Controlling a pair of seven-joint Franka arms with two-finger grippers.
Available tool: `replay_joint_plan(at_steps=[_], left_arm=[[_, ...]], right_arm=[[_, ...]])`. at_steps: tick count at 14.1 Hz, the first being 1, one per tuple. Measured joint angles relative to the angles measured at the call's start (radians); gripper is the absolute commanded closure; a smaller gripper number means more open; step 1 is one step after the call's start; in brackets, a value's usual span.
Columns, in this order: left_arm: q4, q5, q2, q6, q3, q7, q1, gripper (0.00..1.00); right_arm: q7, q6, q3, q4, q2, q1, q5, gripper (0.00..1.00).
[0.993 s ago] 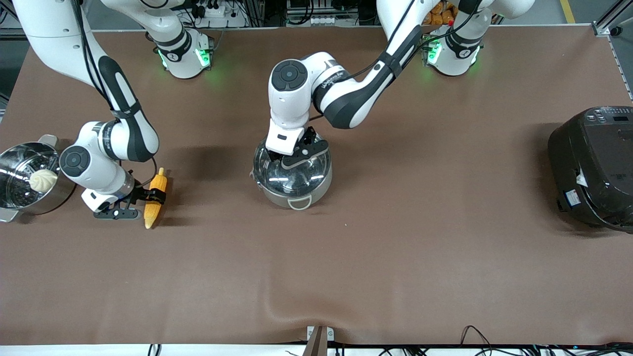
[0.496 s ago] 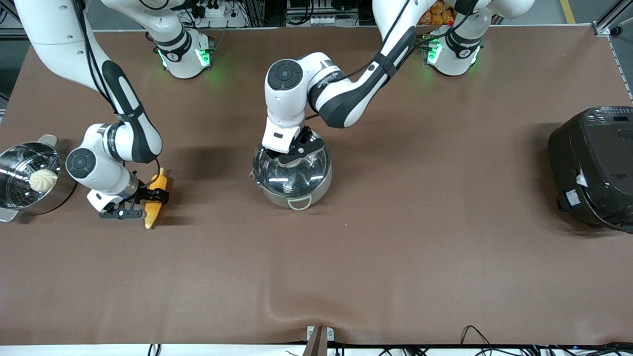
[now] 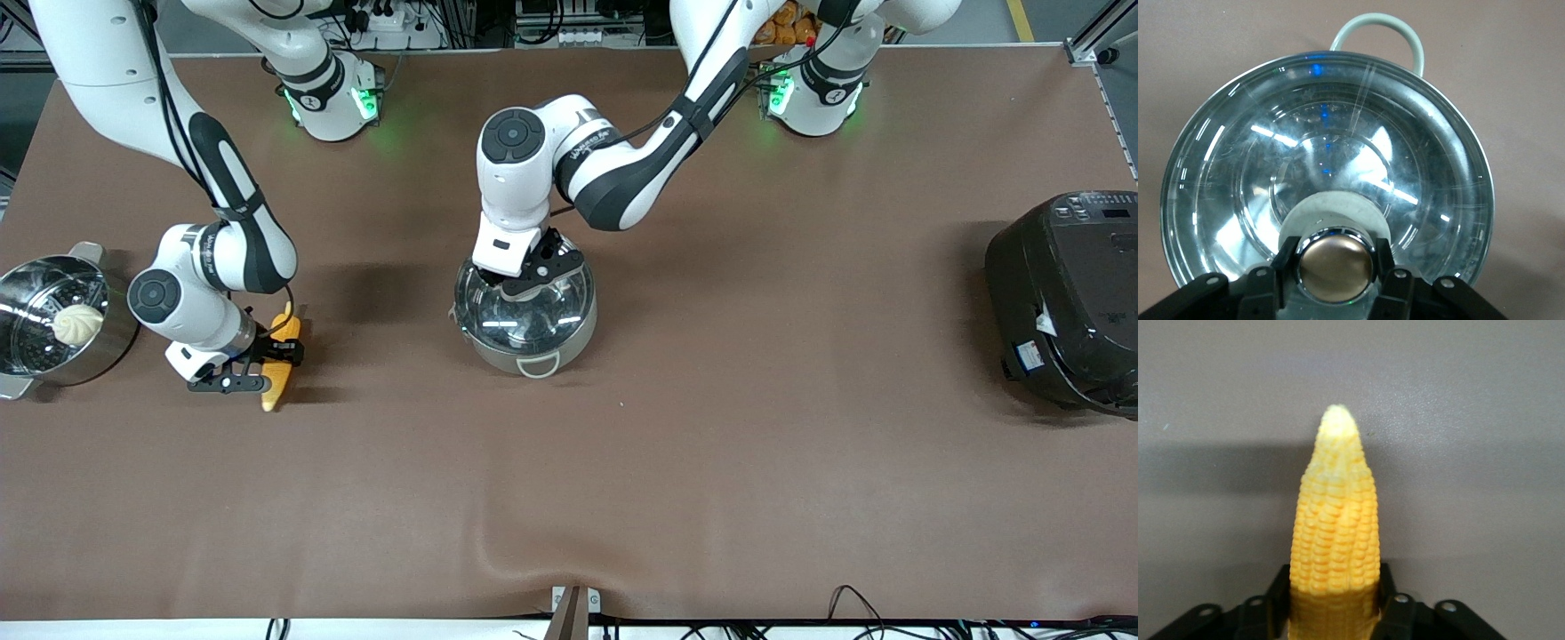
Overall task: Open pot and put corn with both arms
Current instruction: 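Grasp the lid knob with the left gripper while the right gripper grasps the corn, then lift the lid with the left gripper while the right gripper lifts the corn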
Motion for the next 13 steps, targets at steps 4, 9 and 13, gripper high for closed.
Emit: replay_joint_plan(at_steps=[4, 9, 13], left_arm=[[0.020, 0.000, -0.029, -0.031, 0.006, 0.000, 0.005, 1.00], [0.020, 0.004, -0.213, -0.318, 0.021, 0.128, 0.120, 1.00], [-0.076, 0.019, -0.321, -0.366, 0.023, 0.387, 0.335, 1.00]], right_arm=[[0.000, -0.018, 0.012, 0.007, -0.004, 0.000, 0.000, 0.84], [0.000, -0.227, 0.029, 0.112, -0.058, 0.000, 0.000, 0.83], [0.013, -0.654, 0.041, 0.399, -0.120, 0.016, 0.052, 0.82]])
